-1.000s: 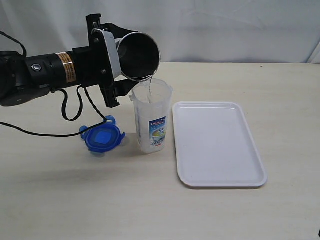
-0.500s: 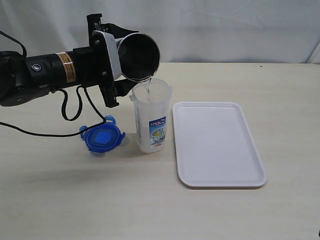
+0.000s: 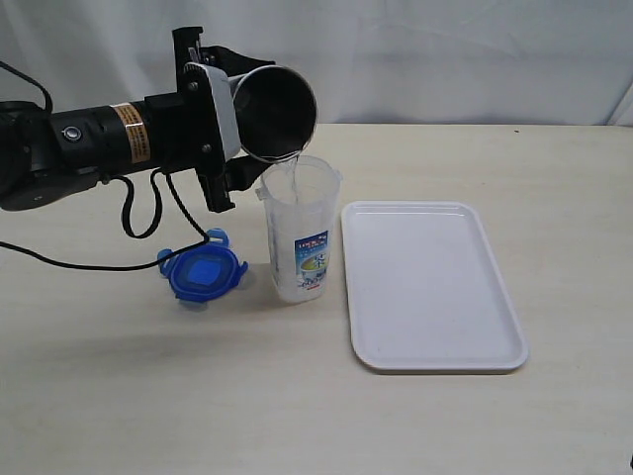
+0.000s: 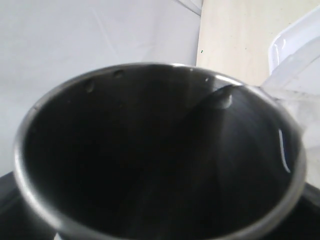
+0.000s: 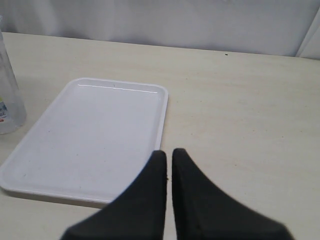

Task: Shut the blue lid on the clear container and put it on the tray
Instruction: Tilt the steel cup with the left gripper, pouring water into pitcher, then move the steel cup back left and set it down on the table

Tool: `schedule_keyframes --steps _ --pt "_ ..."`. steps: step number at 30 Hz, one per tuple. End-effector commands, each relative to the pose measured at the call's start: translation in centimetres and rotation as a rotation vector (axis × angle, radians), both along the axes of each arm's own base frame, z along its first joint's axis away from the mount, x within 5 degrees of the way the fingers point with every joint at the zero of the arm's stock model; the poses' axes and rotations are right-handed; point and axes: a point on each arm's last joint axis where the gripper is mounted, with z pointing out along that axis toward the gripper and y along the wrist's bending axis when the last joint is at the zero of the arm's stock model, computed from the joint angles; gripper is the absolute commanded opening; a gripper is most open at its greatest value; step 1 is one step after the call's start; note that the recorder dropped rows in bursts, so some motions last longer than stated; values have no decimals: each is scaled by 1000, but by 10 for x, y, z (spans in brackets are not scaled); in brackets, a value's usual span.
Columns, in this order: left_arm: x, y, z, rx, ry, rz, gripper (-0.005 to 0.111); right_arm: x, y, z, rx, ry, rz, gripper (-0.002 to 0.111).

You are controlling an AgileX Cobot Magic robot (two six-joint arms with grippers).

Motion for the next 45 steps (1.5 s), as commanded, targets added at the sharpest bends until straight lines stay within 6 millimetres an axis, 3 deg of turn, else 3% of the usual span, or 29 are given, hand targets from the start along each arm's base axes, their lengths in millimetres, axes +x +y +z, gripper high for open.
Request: schedule_keyframes --steps 1,17,40,45 --pt "0 -3 16 -74 -59 -18 0 0 0 0 5 -5 -5 5" --pt "0 -2 15 -236 154 29 0 0 0 0 5 -5 -5 5" --pt "6 2 22 -259 43 89 0 0 0 0 5 -5 -5 5" --pt "11 7 22 -449 231 205 0 0 0 0 5 -5 -5 5"
